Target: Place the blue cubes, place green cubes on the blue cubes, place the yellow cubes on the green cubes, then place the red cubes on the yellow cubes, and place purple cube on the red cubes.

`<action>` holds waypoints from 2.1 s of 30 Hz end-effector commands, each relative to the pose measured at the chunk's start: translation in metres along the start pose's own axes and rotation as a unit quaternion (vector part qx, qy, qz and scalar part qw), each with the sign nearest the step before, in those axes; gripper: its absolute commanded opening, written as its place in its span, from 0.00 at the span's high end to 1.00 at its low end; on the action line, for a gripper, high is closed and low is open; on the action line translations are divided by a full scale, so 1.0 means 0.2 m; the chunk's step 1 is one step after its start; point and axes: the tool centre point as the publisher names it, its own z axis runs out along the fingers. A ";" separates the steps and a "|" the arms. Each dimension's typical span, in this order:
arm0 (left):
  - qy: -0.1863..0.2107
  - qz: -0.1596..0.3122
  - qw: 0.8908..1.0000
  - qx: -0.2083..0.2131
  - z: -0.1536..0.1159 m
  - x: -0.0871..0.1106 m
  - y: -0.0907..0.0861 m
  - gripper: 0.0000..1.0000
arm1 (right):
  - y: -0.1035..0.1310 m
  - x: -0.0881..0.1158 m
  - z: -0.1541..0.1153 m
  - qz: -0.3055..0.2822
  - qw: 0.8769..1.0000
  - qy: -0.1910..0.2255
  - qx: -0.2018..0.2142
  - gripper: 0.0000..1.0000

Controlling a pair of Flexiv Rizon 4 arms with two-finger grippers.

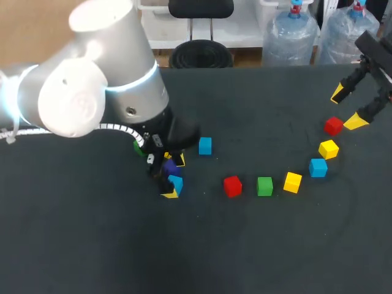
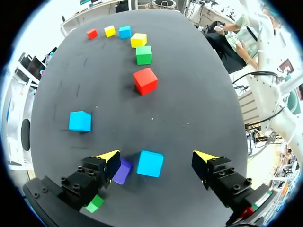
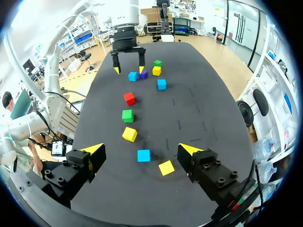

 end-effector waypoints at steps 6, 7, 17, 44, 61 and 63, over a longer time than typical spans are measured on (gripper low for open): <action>-0.001 -0.010 1.000 0.014 0.06 0.04 -0.04 0.00 | 0.00 0.00 0.00 0.000 1.000 0.000 -0.001 0.00; -0.001 -0.010 1.000 0.016 0.06 0.05 -0.04 0.00 | 0.00 0.00 0.00 0.000 1.000 0.000 -0.001 0.00; 0.003 -0.024 1.000 0.019 0.10 0.08 0.00 0.00 | 0.00 0.00 0.00 0.000 1.000 0.000 -0.001 0.00; -0.001 -0.037 0.999 0.015 0.10 0.11 0.03 0.55 | 0.00 0.00 0.00 0.000 1.000 0.000 -0.001 0.00; -0.010 -0.042 0.999 0.014 0.09 0.10 0.04 1.00 | 0.00 0.00 0.00 0.000 1.000 0.000 -0.001 0.00; -0.012 -0.042 0.999 0.013 0.08 0.10 0.04 1.00 | 0.00 0.00 0.00 0.000 1.000 0.000 -0.001 0.00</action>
